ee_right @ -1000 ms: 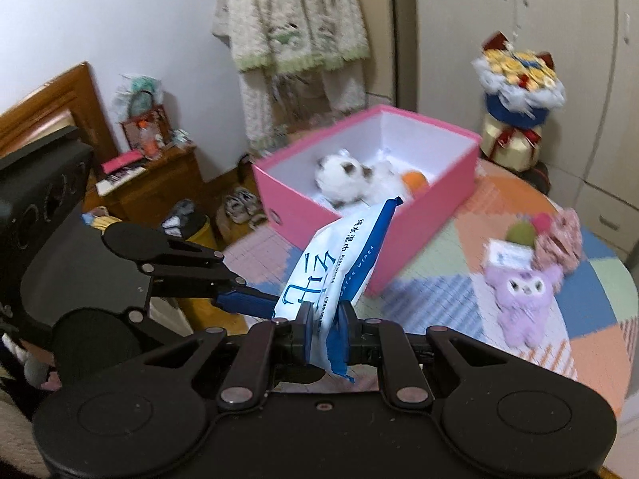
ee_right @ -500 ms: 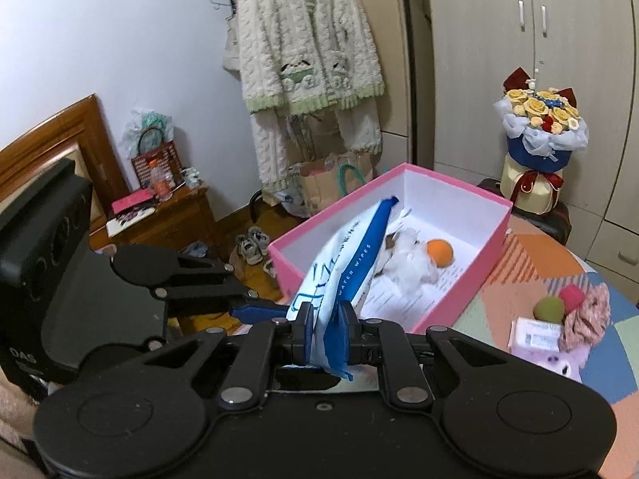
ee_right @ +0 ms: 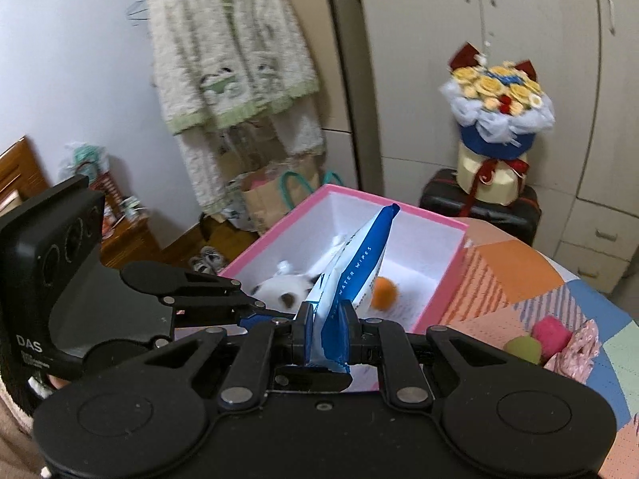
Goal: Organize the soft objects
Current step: 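Lower the wet-wipe pack into the box and open the right gripper, then move both grippers back from the box toward the purple plush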
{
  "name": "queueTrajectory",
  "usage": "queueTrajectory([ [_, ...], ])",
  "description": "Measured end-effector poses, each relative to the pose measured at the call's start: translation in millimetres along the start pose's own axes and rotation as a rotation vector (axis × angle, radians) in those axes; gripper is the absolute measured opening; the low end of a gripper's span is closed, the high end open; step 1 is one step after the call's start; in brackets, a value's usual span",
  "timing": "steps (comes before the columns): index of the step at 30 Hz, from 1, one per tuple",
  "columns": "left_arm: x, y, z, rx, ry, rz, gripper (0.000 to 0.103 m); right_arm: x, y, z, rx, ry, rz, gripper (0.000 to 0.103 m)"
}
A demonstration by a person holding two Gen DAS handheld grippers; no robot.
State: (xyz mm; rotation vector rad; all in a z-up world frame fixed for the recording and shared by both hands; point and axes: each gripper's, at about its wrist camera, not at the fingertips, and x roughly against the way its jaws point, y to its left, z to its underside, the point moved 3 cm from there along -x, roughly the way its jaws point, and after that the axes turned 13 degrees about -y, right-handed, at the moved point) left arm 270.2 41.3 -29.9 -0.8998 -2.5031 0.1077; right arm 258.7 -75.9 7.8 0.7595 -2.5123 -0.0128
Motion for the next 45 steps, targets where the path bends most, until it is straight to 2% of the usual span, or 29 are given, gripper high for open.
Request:
queueTrajectory([
  [7,-38.9,23.7,-1.3,0.032,0.089,0.022,0.043,-40.0,-30.1,-2.1,-0.058,0.055,0.016,0.017],
  [12,-60.6,36.9,-5.9,0.012,0.174,0.028,0.043,-61.8,-40.4,-0.1,-0.054,0.077,0.031,0.017],
  [15,-72.5,45.1,-8.3,0.04,0.208,0.043,0.043,-71.1,-44.9,0.0,-0.044,0.082,0.049,0.017],
  [25,-92.1,54.9,-5.4,0.021,0.258,0.06,0.044,-89.0,-48.6,5.1,-0.002,0.099,0.119,0.017],
  [29,-75.1,47.2,-5.2,-0.07,0.237,0.02,0.052,-85.8,-47.4,7.8,-0.019,0.096,0.129,0.024],
  [33,-40.2,39.0,-7.1,-0.154,0.174,-0.042,0.057,-70.4,-36.0,15.2,0.042,0.069,0.115,0.025],
  [38,10.9,33.6,-13.3,-0.176,0.096,-0.082,0.062,-40.5,-29.6,24.6,0.053,0.029,0.094,0.025],
  [45,66.4,16.2,-12.2,-0.188,0.058,-0.142,0.063,4.1,-18.0,30.1,0.06,-0.013,0.055,0.026],
])
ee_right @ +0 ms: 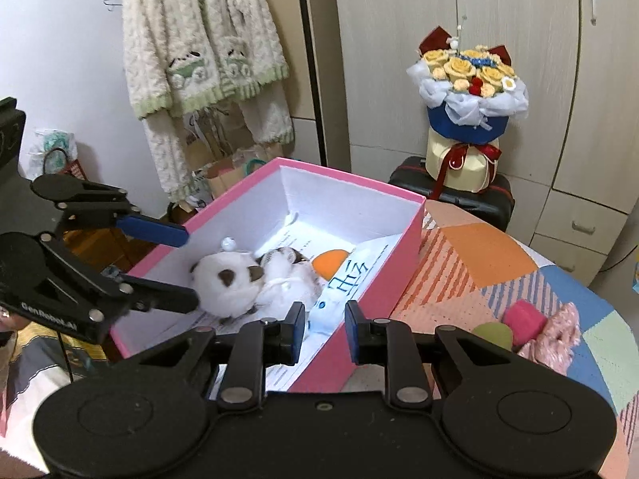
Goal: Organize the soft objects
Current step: 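Move both grippers back from the box toward the purple plush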
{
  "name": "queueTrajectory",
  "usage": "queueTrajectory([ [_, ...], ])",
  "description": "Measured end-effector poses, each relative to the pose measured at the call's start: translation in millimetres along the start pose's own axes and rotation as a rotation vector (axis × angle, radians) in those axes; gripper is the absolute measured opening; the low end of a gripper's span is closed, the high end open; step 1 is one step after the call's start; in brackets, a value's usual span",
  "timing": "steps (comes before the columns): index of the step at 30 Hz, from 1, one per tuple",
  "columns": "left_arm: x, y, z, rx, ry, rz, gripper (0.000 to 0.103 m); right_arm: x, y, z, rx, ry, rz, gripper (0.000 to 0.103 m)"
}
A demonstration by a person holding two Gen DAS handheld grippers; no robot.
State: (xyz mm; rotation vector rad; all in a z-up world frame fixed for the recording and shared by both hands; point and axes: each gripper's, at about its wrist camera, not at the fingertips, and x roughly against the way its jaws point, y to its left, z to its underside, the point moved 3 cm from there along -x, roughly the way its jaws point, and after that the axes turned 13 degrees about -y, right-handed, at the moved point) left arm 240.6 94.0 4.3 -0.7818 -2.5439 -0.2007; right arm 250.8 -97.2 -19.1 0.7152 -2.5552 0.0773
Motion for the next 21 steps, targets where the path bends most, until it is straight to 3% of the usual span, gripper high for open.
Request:
queueTrajectory([
  [9,52.7,-39.7,0.3,-0.062,-0.043,0.001,0.07,51.3,31.0,-0.4,0.043,-0.055,-0.056,0.029],
  [21,82.1,-95.0,5.9,-0.175,-0.059,0.052,0.072,107.4,52.5,12.5,0.103,-0.09,-0.054,0.04],
])
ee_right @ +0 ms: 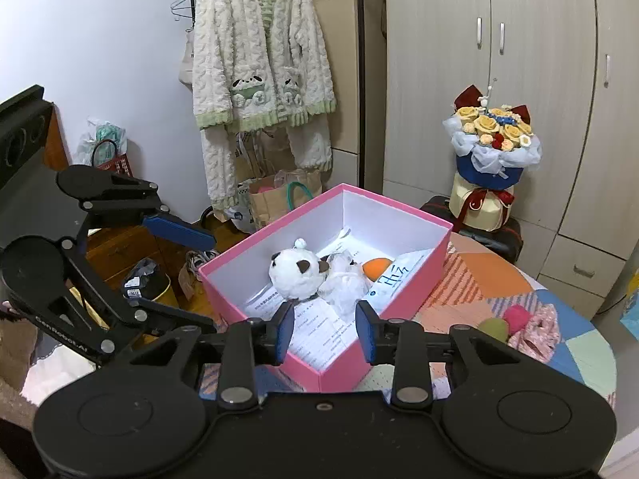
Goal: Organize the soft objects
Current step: 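Move both grippers back from the box toward the purple plush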
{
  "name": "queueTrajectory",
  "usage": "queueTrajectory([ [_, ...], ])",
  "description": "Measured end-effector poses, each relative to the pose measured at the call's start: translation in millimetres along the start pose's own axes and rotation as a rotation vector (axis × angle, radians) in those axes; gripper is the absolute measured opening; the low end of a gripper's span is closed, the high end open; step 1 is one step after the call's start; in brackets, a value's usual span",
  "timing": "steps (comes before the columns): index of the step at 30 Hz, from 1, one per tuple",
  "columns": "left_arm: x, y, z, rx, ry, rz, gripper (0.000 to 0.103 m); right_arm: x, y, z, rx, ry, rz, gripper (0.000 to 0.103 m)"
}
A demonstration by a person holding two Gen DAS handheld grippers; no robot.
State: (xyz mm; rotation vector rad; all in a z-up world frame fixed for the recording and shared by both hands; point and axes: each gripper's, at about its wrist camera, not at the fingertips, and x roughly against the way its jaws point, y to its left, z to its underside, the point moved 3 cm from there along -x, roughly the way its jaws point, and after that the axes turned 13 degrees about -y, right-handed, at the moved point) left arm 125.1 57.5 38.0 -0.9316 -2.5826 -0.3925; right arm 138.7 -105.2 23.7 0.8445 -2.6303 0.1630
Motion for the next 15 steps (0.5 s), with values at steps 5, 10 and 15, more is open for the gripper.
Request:
queueTrajectory([
  [5,1.3,-23.1,0.4,-0.044,0.002,0.032,0.072,22.1,-3.1,10.5,0.013,-0.01,0.021,0.05],
  [10,-7.0,-43.3,1.9,-0.056,0.012,0.067,0.079,43.4,-17.9,29.3,0.006,-0.014,0.047,0.056],
  [15,-21.1,-63.6,1.8,-0.069,0.011,0.099,0.082,61.7,-36.4,53.9,-0.02,0.007,0.078,0.059],
])
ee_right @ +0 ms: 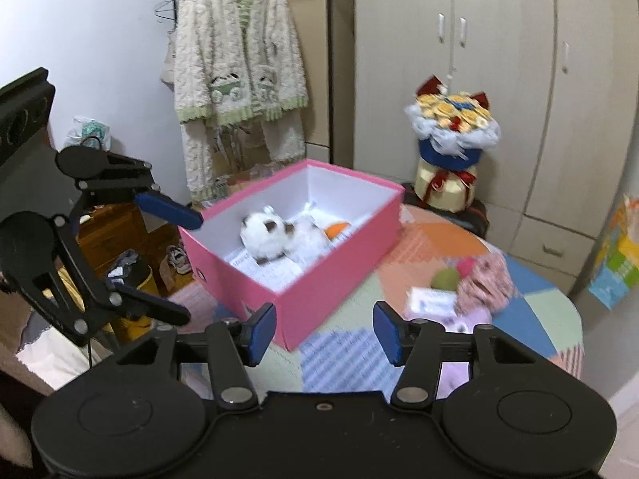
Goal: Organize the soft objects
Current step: 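Move both grippers back from the box toward the purple plush, then grasp the purple Kuromi plush by its body with the left gripper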
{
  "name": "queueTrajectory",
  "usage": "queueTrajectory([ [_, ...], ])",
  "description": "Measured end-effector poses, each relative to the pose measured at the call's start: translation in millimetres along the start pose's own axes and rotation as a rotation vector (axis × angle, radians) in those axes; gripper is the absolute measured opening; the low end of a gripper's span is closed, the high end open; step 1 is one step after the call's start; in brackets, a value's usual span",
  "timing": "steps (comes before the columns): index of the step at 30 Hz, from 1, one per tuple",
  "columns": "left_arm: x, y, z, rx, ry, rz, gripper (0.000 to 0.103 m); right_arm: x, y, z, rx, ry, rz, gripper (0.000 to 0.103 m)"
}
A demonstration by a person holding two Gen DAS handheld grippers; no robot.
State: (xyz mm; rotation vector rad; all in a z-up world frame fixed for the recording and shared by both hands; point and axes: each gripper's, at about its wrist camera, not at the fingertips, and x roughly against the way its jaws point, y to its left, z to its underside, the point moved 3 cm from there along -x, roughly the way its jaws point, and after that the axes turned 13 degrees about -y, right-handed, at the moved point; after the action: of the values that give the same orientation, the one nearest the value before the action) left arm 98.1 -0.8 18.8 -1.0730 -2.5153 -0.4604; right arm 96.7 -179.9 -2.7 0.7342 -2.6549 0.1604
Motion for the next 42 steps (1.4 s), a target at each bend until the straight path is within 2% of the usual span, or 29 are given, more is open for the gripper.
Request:
queueTrajectory([
  [7,-37.8,-23.5,-3.3,0.035,0.009,0.054,0.082,16.0,-31.1,33.2,0.008,0.045,0.027,0.066],
  [13,-73.6,-29.8,-6.6,0.112,-0.004,0.024,0.082,5.5,-55.1,56.0,0.03,0.075,0.043,0.067],
  [17,-99.0,-28.4,-6.6,0.188,0.015,0.023,0.082,-5.6,-64.0,65.0,0.071,0.076,0.035,0.068],
  [21,-122.6,-27.5,-4.2,0.246,0.02,0.009,0.082,-20.8,-71.7,72.8,0.101,0.066,0.026,0.07],
  [27,-158.1,-23.4,4.6,0.335,0.01,-0.052,0.083,-51.3,-95.4,88.2,0.065,0.015,0.051,0.071],
  [33,-196.8,-12.6,20.8,0.475,-0.007,-0.104,0.083,-88.5,-113.7,105.9,0.058,-0.023,0.089,0.071],
  [38,-230.6,-3.2,37.5,0.575,0.011,-0.106,0.081,-114.7,-123.6,111.3,0.018,-0.001,0.099,0.071],
  [42,-243.9,1.2,44.5,0.634,0.002,-0.113,0.079,-129.2,-124.3,114.6,0.045,0.016,0.127,0.071],
])
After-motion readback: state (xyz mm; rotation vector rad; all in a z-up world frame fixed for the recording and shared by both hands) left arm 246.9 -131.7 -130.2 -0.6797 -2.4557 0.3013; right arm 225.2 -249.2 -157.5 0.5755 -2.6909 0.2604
